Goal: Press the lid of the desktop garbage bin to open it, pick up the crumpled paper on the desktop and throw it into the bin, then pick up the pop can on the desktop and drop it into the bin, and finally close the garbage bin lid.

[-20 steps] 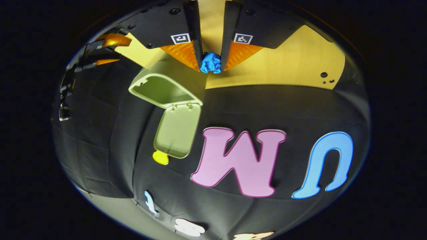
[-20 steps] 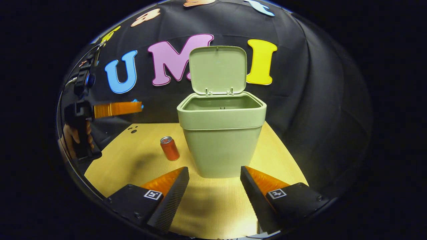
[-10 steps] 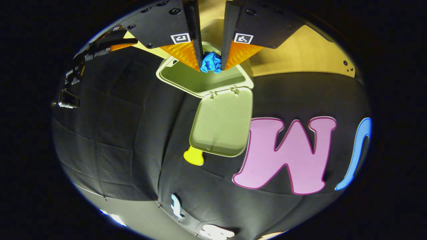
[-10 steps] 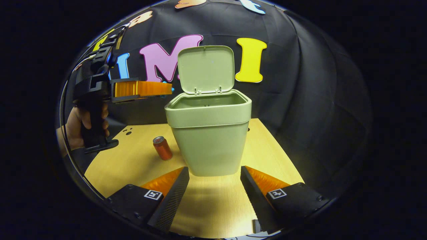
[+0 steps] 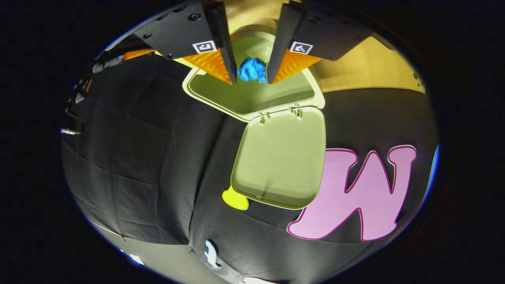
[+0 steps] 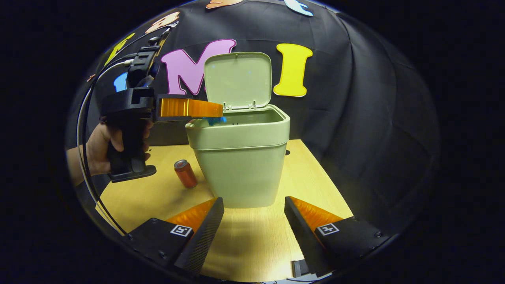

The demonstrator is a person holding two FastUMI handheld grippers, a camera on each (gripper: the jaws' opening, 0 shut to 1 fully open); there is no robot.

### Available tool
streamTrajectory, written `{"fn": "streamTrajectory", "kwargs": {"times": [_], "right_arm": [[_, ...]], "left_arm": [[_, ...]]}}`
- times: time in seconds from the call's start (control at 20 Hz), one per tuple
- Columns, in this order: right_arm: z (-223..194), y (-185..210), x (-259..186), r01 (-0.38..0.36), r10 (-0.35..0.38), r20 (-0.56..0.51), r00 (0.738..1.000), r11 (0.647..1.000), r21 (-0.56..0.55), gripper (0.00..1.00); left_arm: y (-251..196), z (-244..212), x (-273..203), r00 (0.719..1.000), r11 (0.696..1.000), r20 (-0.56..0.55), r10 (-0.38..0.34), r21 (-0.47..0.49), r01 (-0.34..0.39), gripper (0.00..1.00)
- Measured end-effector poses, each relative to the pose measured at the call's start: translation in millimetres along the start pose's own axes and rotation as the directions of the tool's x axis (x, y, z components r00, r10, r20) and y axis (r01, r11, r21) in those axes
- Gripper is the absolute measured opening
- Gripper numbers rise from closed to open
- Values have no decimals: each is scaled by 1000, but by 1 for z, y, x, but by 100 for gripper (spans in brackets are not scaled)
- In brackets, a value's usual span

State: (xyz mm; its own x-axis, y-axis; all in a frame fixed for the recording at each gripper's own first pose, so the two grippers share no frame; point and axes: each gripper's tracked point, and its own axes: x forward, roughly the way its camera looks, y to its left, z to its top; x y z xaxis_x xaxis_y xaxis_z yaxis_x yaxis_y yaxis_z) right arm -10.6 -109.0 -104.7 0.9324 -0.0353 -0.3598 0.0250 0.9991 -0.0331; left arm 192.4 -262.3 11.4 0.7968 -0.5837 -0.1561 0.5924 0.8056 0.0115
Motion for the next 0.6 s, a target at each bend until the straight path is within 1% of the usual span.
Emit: {"fn": "streamTrajectory", "kwargs": {"times": [0.05, 0.1, 0.2, 0.25, 0.3, 0.5, 0.6], "right_arm": [[1, -1, 1, 1, -1, -1, 1000, 1000, -1, 98], [1, -1, 2, 3, -3, -3, 1000, 1000, -2, 98], [3, 0, 3, 6, -6, -4, 1000, 1000, -3, 98], [3, 2, 4, 6, -6, -5, 1000, 1000, -1, 98], [2, 4, 4, 4, -4, -8, 1000, 1000, 1, 99], [-1, 14, -1, 7, -7, -18, 1000, 1000, 10, 99], [-1, 22, -5, 11, -11, -18, 1000, 1000, 15, 98]], "left_arm": [[0, 0, 1, 1000, 1000, 0, -2, 2, 2, 62], [-1, 2, 1, 1000, 1000, 7, -6, 5, 6, 72], [2, 7, -3, 1000, 1000, 26, 8, 7, -8, 87], [5, 9, -7, 999, 1000, 37, 20, 4, -20, 90], [9, 11, -14, 998, 999, 50, 36, 1, -36, 96], [32, 11, -57, 990, 995, 96, 104, -5, -104, 96], [52, 3, -84, 984, 988, 97, 152, -8, -152, 96]]}}
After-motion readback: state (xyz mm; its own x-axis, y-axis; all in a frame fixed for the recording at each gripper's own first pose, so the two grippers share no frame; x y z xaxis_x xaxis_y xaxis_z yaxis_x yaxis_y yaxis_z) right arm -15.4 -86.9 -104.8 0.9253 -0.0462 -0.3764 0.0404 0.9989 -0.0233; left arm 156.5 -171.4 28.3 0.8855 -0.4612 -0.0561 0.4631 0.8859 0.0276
